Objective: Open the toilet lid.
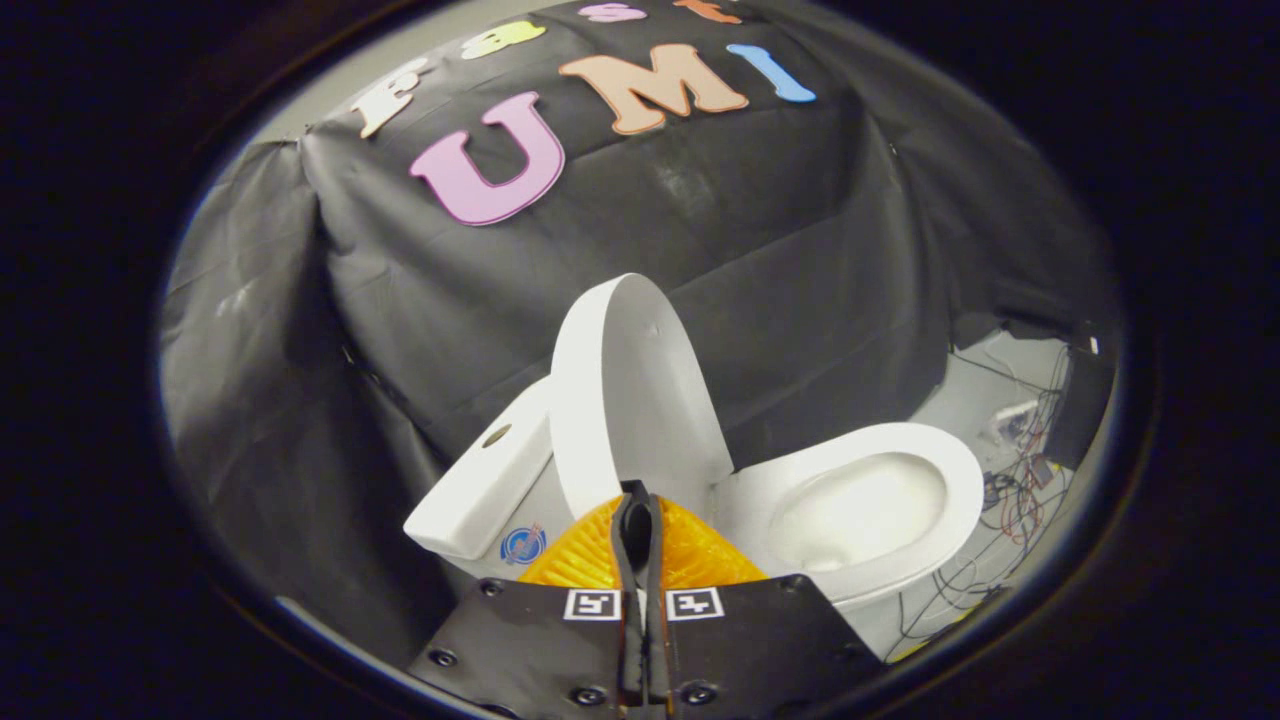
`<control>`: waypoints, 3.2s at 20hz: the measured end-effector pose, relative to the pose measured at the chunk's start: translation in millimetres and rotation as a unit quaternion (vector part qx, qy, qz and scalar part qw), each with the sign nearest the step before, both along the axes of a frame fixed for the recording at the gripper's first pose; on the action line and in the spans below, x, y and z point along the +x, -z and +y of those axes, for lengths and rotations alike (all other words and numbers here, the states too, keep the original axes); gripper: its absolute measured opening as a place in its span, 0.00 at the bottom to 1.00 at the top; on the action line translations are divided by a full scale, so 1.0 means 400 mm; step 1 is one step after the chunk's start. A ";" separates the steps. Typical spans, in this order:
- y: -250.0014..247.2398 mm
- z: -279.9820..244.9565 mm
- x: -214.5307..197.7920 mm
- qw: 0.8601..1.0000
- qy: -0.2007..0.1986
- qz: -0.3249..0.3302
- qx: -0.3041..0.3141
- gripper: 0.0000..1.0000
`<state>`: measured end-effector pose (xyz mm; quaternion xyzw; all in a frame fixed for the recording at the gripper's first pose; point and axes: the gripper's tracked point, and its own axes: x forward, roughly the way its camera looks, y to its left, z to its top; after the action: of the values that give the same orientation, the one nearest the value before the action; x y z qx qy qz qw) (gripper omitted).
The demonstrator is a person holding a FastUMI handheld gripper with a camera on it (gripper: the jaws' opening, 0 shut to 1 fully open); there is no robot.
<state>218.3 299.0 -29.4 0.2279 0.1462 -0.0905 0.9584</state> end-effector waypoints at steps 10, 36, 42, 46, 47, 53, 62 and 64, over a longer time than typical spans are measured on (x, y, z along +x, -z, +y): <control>-0.005 0.110 0.055 0.996 -0.027 -0.003 -0.082 0.03; 0.007 0.227 0.043 0.979 -0.169 -0.051 -0.103 0.77; -0.039 0.186 0.000 0.974 -0.175 -0.087 -0.114 0.94; -0.046 0.164 -0.016 0.976 -0.171 -0.096 -0.098 0.98; -0.048 0.151 -0.023 0.975 -0.171 -0.100 -0.096 0.98; -0.048 0.086 -0.054 0.975 -0.161 -0.110 -0.107 0.98; -0.068 -0.012 -0.102 0.976 -0.140 -0.125 -0.115 0.98; -0.072 -0.033 -0.114 0.976 -0.134 -0.127 -0.116 0.98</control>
<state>172.8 285.9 -0.8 0.1035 0.0408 0.0524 0.9924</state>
